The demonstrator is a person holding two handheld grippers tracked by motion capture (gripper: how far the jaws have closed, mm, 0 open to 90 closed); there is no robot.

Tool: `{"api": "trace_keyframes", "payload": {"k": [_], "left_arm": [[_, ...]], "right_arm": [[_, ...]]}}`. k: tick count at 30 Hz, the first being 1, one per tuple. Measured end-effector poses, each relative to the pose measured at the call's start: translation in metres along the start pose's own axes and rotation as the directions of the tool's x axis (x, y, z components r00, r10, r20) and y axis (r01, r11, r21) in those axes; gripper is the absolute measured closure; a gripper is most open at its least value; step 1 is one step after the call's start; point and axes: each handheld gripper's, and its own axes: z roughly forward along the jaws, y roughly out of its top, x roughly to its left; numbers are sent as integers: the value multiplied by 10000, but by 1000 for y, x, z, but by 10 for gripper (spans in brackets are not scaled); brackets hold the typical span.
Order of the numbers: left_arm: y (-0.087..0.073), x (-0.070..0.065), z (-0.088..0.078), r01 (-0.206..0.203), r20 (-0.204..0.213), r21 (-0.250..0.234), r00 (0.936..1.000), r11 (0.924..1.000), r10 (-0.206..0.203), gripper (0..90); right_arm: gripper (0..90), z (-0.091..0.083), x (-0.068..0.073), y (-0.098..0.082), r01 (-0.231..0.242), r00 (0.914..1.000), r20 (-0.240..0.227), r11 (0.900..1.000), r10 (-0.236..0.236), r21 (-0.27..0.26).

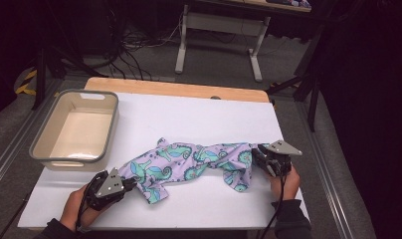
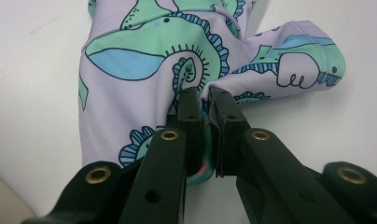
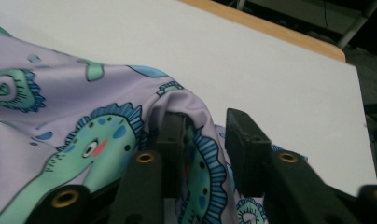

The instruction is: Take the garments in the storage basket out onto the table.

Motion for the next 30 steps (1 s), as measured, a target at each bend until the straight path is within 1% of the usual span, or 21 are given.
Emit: {"api": "trace_keyframes", "payload": {"k": [1, 2, 5, 6, 7, 8, 9, 10, 13, 15, 16, 17, 19, 20, 21, 23, 24, 26, 27, 29, 30], "left_arm": [[0, 0, 1, -12, 10, 24, 10000, 10000, 12, 833], [0, -1, 3, 19, 61, 56, 10000, 10000, -20, 833], [0, -1, 9, -67, 172, 214, 9998, 9997, 63, 834], [0, -1, 9, -67, 172, 214, 9998, 9997, 63, 835], [0, -1, 11, -74, 215, 256, 9997, 9996, 68, 835], [0, -1, 13, -125, 246, 323, 9996, 9994, 117, 835], [0, -1, 14, -170, 226, 353, 9996, 9992, 162, 835], [0, -1, 15, -98, 267, 306, 9996, 9995, 90, 835], [-1, 0, 16, -57, 303, 278, 9995, 9996, 49, 834], [-2, 1, 17, 2, 311, 216, 9995, 9998, -9, 833], [-2, 1, 17, 2, 311, 216, 9995, 9998, -9, 831], [-2, 2, 17, 16, 305, 217, 9995, 9998, -23, 829], [-2, 2, 18, 65, 312, 171, 9995, 9998, -70, 825], [-2, 2, 18, 65, 312, 171, 9995, 9998, -70, 822], [-2, 2, 19, 110, 267, 155, 9996, 9998, -114, 817], [-1, 1, 21, 173, 264, 157, 9995, 9997, -178, 796], [1, 2, 23, 33, 136, 234, 9999, 9997, -36, 784], [2, 4, 24, 110, 76, 207, 9999, 9997, -112, 748], [2, 4, 24, 110, 76, 207, 9999, 9997, -112, 734], [5, 8, 28, 279, 140, 173, 9995, 9995, -282, 718], [5, 8, 28, 279, 140, 173, 9995, 9995, -282, 717]], "right_arm": [[572, -2, 3, 4, 218, 9998, -6, 9997, -218, -138], [572, -2, 3, 4, 218, 9998, -6, 9997, -218, -138], [457, -7, 11, 12, 375, 9992, -101, 9973, -382, -636], [457, -7, 11, 12, 375, 9992, -101, 9973, -382, -636], [390, -9, 15, 16, 282, 9985, -432, 9942, -328, -1034], [390, -9, 15, 16, 282, 9985, -432, 9942, -328, -1034], [377, -10, 18, 18, 404, 9969, -626, 9932, -474, -1093], [354, -8, 25, 22, 731, 9906, -1069, 9906, -856, -1154], [334, -2, 33, 23, 990, 9852, -1303, 9904, -1111, -961], [311, 13, 41, 21, 1205, 9807, -1498, 9917, -1258, -439], [311, 13, 41, 21, 1205, 9807, -1498, 9917, -1258, -439], [304, 23, 42, 18, 1194, 9764, -1809, 9928, -1182, -43], [310, 34, 42, 14, 1147, 9688, -2264, 9921, -1003, 510], [310, 34, 42, 14, 1147, 9688, -2264, 9921, -1003, 510], [333, 44, 43, 10, 1253, 9613, -2581, 9873, -965, 977], [353, 46, 45, 9, 1344, 9571, -2722, 9845, -995, 1129], [428, 49, 48, 7, 1600, 9439, -3103, 9786, -1132, 1296], [522, 51, 53, 6, 2147, 9357, -3162, 9638, -1566, 1580], [522, 51, 53, 6, 2147, 9357, -3162, 9638, -1566, 1580], [700, 52, 56, 5, 2339, 9212, -3515, 9592, -1666, 1585], [700, 52, 56, 5, 2339, 9212, -3515, 9592, -1666, 1585]]}}
